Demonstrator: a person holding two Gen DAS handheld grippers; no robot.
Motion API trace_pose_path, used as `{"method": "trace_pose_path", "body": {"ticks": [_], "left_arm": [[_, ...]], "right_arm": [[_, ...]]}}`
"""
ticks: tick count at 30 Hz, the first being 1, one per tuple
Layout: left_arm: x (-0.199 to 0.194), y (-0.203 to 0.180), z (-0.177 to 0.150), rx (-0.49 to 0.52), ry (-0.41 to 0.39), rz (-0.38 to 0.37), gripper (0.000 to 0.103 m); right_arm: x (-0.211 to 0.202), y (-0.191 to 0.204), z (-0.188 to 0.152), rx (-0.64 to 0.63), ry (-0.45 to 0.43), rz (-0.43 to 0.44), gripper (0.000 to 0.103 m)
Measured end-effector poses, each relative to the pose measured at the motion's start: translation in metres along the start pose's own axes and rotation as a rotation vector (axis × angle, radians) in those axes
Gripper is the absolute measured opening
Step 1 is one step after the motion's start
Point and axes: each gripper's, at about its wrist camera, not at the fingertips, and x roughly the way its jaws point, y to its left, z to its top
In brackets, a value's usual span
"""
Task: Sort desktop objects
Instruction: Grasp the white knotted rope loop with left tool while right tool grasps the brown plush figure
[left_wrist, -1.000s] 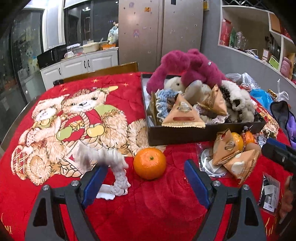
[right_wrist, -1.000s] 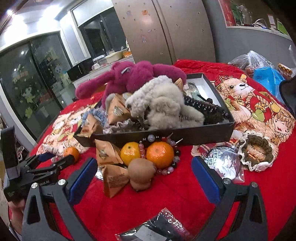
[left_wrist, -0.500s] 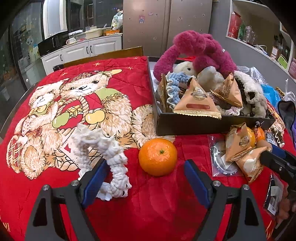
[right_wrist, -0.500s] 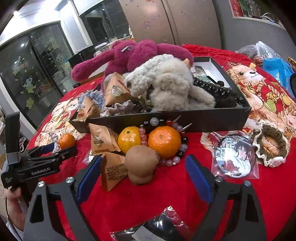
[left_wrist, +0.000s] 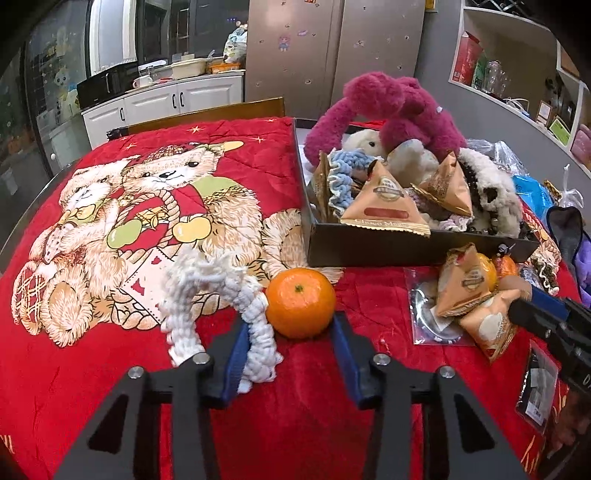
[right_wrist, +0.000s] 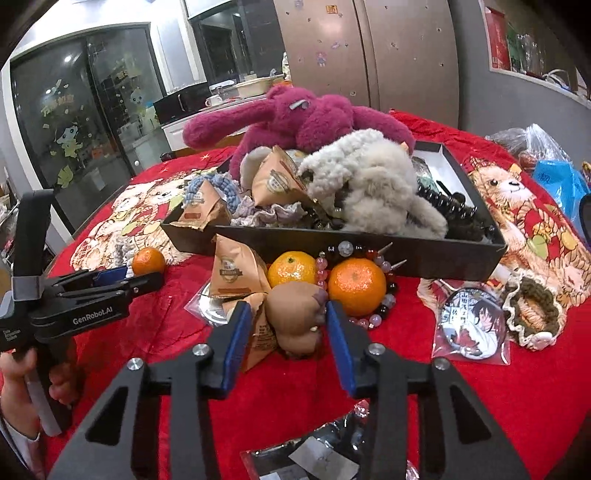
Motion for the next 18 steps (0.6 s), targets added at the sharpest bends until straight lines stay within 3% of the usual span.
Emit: {"method": "trace_pose_path", "body": {"ticks": [3, 4, 10, 13, 15, 18], "left_arm": [[-0.004, 0.001, -0.002, -0.007, -0.008, -0.015, 0.027], [-0.005, 0.001, -0.002, -0.009, -0.009, -0.016, 0.013], [-0.006, 0.000, -0.004, 0.004, -0.011, -0.020, 0.012], [-0.007, -0.001, -0.004, 0.010, -0.013, -0.020, 0.012], [-0.007, 0.000, -0.004, 0.008, -0.010, -0.013, 0.012], [-0.005, 0.002, -0.005, 0.009, -0.003, -0.009, 0.013]], "right_arm": [[-0.006, -0.003, 0.001, 0.001, -0.009, 0.002, 0.034], [-0.006, -0.003, 0.000, 0.001, -0.006, 0.005, 0.034], [-0.007, -0.002, 0.001, -0.004, -0.010, 0.017, 0.027], [-0.010, 0.000, 0.001, -0.008, -0.015, 0.035, 0.020], [-0.012, 0.004, 0.001, -0.024, -0.016, 0.047, 0.009], [-0.009, 0.009, 0.000, -0.049, -0.003, 0.055, 0.005]]}}
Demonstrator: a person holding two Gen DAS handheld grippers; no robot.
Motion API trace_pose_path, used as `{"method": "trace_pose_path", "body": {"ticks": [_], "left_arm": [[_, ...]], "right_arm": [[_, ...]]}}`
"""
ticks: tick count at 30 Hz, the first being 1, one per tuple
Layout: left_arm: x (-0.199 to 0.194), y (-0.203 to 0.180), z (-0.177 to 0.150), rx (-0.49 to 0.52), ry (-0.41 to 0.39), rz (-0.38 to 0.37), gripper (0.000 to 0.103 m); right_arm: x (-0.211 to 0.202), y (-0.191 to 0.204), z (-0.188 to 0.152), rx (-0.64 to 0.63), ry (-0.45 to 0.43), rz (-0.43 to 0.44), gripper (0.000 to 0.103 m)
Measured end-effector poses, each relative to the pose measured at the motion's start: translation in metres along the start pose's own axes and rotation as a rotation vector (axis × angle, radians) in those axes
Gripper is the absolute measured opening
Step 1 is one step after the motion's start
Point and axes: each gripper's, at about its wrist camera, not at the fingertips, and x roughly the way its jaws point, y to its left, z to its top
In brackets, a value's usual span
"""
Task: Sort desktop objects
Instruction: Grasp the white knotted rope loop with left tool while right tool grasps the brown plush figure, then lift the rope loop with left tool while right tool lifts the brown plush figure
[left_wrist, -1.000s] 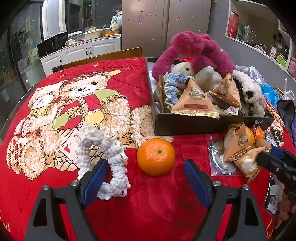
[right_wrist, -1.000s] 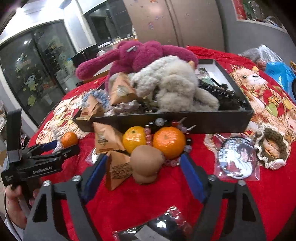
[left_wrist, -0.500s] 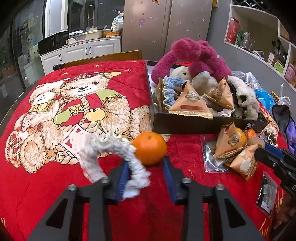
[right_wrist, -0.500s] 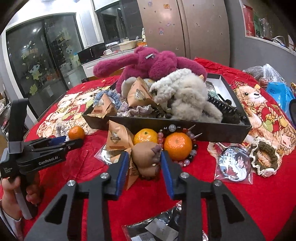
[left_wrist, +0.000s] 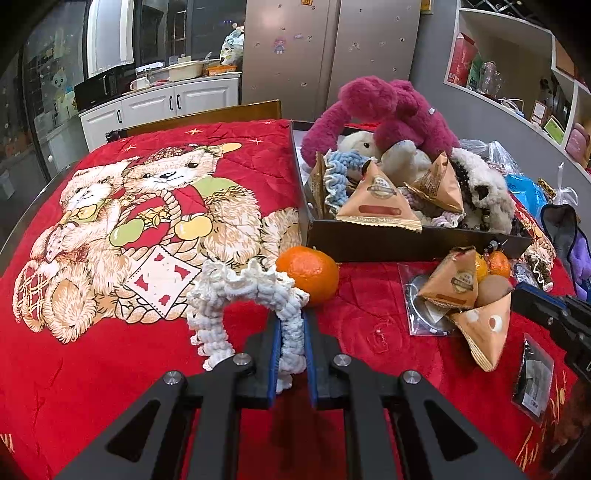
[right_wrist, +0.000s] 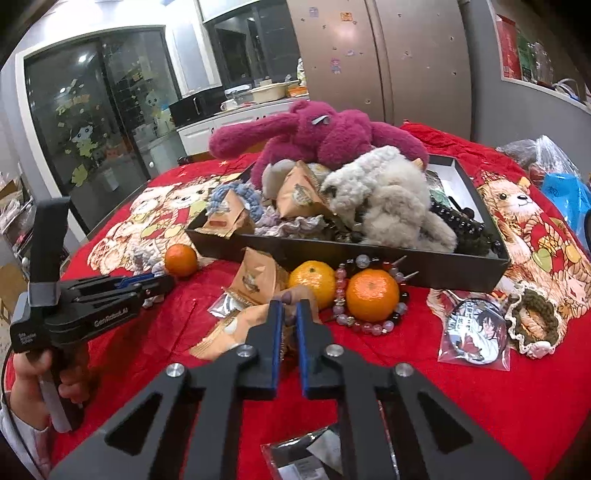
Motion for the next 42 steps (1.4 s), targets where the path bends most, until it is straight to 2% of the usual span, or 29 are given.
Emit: {"method": "trace_pose_path", "body": {"ticks": [1, 2, 4, 6, 8, 15, 19, 21, 26, 30, 36, 40, 41, 42], "left_arm": [[0.001, 0.000, 0.000, -0.001, 0.006, 0.002, 0.021], [0.001, 0.001, 0.000, -0.003, 0.009, 0.003, 0.034], [0.000, 0.001, 0.000, -0.005, 0.000, -0.007, 0.043], [-0.002, 0.001, 0.001, -0.002, -0.009, -0.004, 0.048], [-0.003, 0.000, 0.002, 0.001, -0.023, 0.010, 0.060], [0.010, 0.004, 0.010, -0.031, 0.006, -0.013, 0.061], [0.012, 0.004, 0.011, -0.030, 0.008, -0.017, 0.061], [0.015, 0.005, 0.014, -0.031, 0.013, -0.018, 0.061], [0.026, 0.003, 0.022, -0.015, 0.024, 0.006, 0.066], [0.028, -0.001, 0.022, 0.009, 0.030, 0.030, 0.066], [0.026, 0.005, 0.022, -0.019, 0.025, 0.000, 0.066], [0.027, -0.003, 0.021, 0.013, 0.029, 0.037, 0.066], [0.028, -0.004, 0.021, 0.020, 0.030, 0.045, 0.064], [0.028, -0.004, 0.021, 0.021, 0.030, 0.051, 0.063]], "right_arm": [[0.001, 0.001, 0.000, 0.000, 0.002, 0.003, 0.005], [0.001, 0.001, 0.000, 0.001, 0.005, 0.007, 0.005], [0.002, 0.001, 0.000, 0.001, 0.007, 0.013, 0.005], [0.002, -0.003, 0.000, 0.019, 0.009, 0.019, 0.006], [0.002, -0.006, 0.001, 0.031, 0.011, 0.026, 0.009], [0.004, -0.018, 0.002, 0.067, 0.023, 0.013, 0.036], [0.015, -0.018, -0.001, 0.059, 0.056, 0.009, 0.036], [0.018, -0.019, -0.002, 0.061, 0.060, 0.017, 0.046], [0.024, -0.015, -0.005, 0.045, 0.069, 0.014, 0.055], [0.029, -0.013, -0.007, 0.047, 0.087, 0.028, 0.055], [0.032, 0.005, -0.006, -0.008, 0.086, 0.033, 0.055], [0.038, 0.009, -0.006, -0.008, 0.109, 0.024, 0.055], [0.041, 0.006, -0.006, 0.009, 0.118, 0.032, 0.055], [0.042, 0.004, -0.006, 0.020, 0.124, 0.042, 0.050]]}}
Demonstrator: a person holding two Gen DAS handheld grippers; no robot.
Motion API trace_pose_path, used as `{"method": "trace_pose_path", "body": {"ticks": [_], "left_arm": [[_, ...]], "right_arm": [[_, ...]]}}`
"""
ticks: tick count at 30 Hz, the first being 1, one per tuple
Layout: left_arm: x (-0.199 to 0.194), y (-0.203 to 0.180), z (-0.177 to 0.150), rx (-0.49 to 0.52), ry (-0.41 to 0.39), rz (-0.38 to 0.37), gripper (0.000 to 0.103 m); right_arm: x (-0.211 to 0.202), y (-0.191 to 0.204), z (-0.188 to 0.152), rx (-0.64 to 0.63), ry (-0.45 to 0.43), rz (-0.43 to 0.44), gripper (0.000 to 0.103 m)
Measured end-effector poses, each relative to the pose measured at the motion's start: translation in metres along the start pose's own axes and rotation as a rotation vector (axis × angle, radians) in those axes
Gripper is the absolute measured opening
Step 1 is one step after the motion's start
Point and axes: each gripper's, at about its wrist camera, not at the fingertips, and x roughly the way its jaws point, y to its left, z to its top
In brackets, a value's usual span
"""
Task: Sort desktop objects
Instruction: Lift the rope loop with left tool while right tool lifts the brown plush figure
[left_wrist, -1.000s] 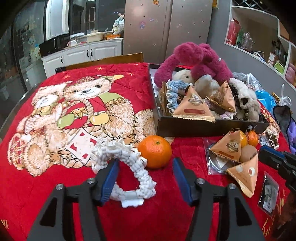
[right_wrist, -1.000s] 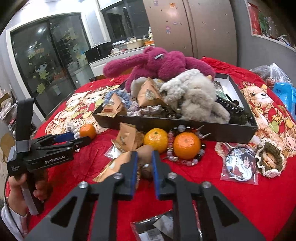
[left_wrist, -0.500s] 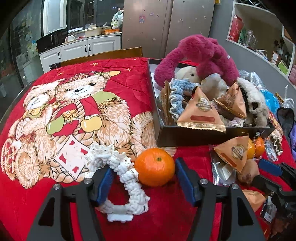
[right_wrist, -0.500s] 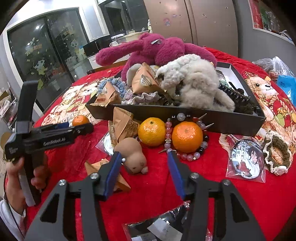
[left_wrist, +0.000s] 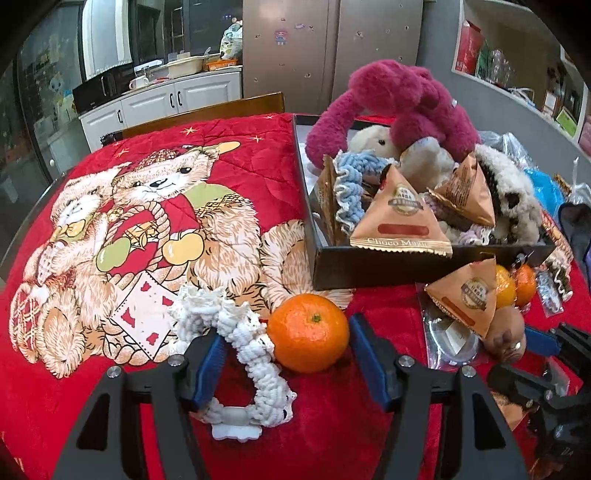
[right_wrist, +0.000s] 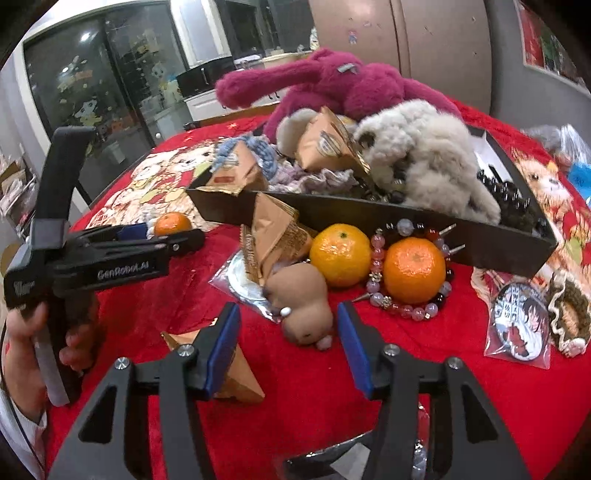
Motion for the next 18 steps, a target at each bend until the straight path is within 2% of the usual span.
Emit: {"method": "trace_pose_path", "body": {"ticks": [2, 8, 12, 18], "left_arm": [[-0.001, 0.001, 0.000, -0.007, -0.004, 0.003, 0.056], [-0.004, 0.005, -0.001, -0.023, -0.017, -0.012, 0.047], [-0.009, 0.002, -0.002, -0.006, -0.027, -0.014, 0.045], [-0.035, -0.001, -0.005, 0.012, -0.105, -0.036, 0.045]], "right_arm": [[0.001, -0.003, 0.001, 0.011, 0.003, -0.005, 0.033], [0.000, 0.002, 0.000, -0.012, -0.012, -0.030, 0.033], [-0.010, 0.007, 0.000, -0.033, -0.051, -0.042, 0.033], [-0.025, 0.009, 0.000, -0.054, -0.085, -0.039, 0.033]]}}
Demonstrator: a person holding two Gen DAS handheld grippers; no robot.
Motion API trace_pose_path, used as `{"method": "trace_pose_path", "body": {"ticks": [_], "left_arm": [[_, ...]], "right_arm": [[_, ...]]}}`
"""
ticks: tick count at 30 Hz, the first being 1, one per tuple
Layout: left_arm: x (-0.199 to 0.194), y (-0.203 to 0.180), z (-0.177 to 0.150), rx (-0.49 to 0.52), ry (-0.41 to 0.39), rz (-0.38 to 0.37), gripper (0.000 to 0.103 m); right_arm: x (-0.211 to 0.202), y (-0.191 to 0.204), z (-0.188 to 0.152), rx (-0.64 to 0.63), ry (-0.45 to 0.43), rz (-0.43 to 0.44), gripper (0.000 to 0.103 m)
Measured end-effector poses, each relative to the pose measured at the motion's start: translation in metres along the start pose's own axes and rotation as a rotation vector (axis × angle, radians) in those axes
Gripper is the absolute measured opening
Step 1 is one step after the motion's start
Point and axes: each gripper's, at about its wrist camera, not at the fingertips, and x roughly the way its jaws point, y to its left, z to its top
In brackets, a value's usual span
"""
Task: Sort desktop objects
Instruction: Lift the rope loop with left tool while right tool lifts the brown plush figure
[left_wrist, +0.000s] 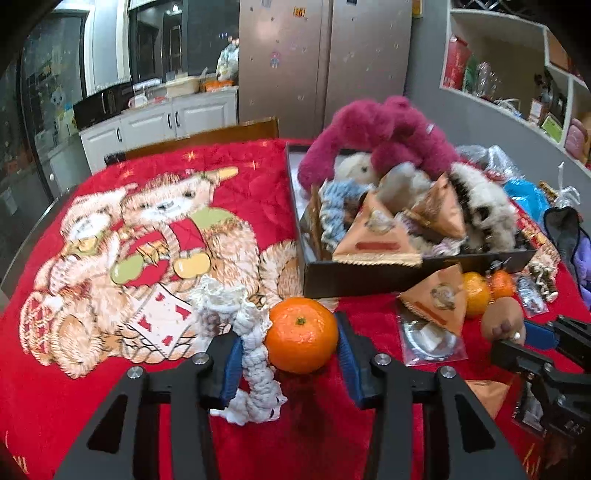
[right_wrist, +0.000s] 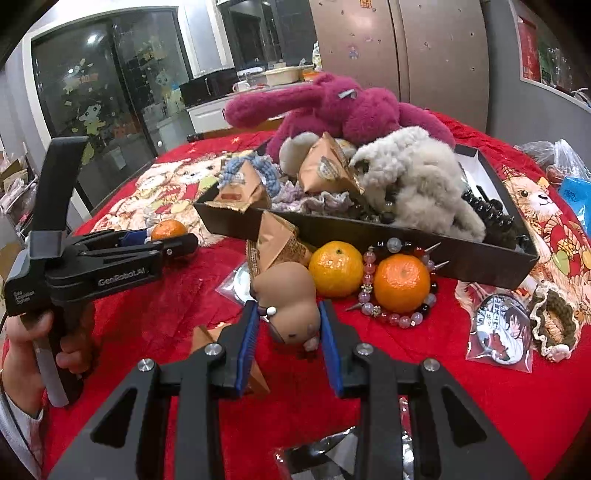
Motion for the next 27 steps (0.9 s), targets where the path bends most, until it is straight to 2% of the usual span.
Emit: {"method": "trace_pose_path", "body": {"ticks": [3, 7, 10, 15, 22, 27], "left_arm": [[-0.020, -0.001, 0.000, -0.002, -0.053, -0.033, 0.045], [-0.044, -0.005, -0.004, -0.009, -0.147, -0.057, 0.045], [-0.054, -0.016, -0.006, 0.019, -0.190, -0.044, 0.045], [-0.051, -0.027, -0.008, 0.045, -0.172, -0.037, 0.045], [-0.047, -0.033, -0.010, 0.049, -0.144, -0.015, 0.045], [-0.062, -0.038, 0.001, 0.046, -0.186, -0.032, 0.045]], "right_arm": [[-0.014, 0.000, 0.003, 0.001, -0.053, -0.004, 0.033], [-0.042, 0.000, 0.006, -0.001, -0.184, -0.041, 0.033], [-0.045, 0.000, 0.006, 0.010, -0.201, -0.040, 0.033], [-0.038, 0.003, 0.006, 0.005, -0.182, -0.036, 0.033], [-0.041, 0.003, 0.005, 0.006, -0.200, -0.032, 0.033], [-0.050, 0.002, 0.008, 0.007, -0.223, -0.024, 0.033]]}}
